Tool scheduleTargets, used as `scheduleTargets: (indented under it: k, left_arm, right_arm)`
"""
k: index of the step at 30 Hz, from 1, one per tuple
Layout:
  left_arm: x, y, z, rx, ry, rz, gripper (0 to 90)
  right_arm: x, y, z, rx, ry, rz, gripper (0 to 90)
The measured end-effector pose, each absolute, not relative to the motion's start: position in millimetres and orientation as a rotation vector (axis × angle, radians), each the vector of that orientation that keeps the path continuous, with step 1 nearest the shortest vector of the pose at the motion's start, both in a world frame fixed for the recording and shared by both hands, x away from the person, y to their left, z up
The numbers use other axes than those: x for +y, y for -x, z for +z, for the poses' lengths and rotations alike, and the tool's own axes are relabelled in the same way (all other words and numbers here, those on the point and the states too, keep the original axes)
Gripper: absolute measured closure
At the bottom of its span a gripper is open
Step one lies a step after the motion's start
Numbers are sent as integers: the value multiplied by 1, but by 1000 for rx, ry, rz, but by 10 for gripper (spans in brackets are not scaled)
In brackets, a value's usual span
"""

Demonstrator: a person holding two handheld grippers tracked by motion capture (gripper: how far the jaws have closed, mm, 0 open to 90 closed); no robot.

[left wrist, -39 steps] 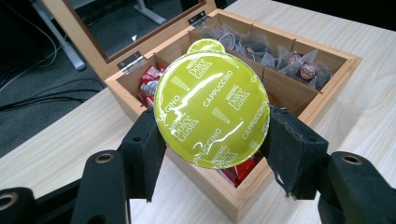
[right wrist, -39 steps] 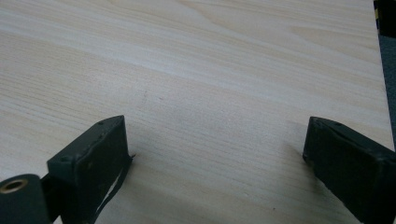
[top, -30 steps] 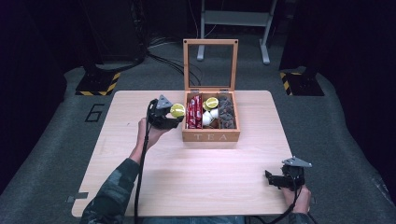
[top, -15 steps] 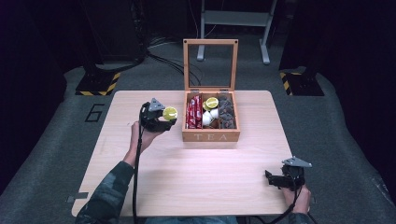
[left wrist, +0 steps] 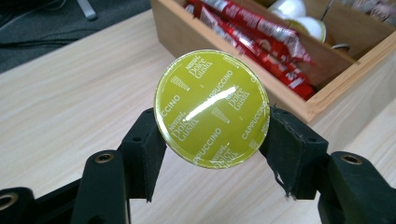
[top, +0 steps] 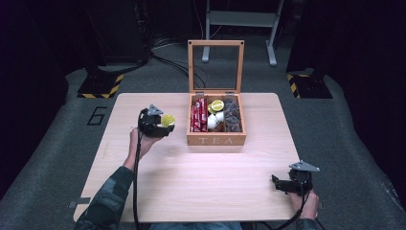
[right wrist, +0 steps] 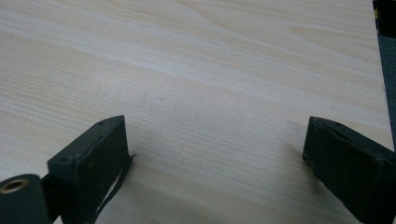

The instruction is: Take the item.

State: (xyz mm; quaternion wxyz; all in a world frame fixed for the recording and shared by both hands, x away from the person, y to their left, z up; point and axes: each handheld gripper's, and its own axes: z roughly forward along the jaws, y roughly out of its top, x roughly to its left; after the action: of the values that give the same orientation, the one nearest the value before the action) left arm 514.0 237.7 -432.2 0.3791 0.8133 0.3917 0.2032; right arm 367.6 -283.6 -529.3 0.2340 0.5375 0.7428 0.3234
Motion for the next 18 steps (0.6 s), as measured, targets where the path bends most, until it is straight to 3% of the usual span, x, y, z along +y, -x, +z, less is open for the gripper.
scheduleTargets:
  k: [18]
  left_arm:
    - [264,-523,-479,1148,-2085,402,403]
  right_arm:
    - [-284,-368,-529,2039,-1478,885,64]
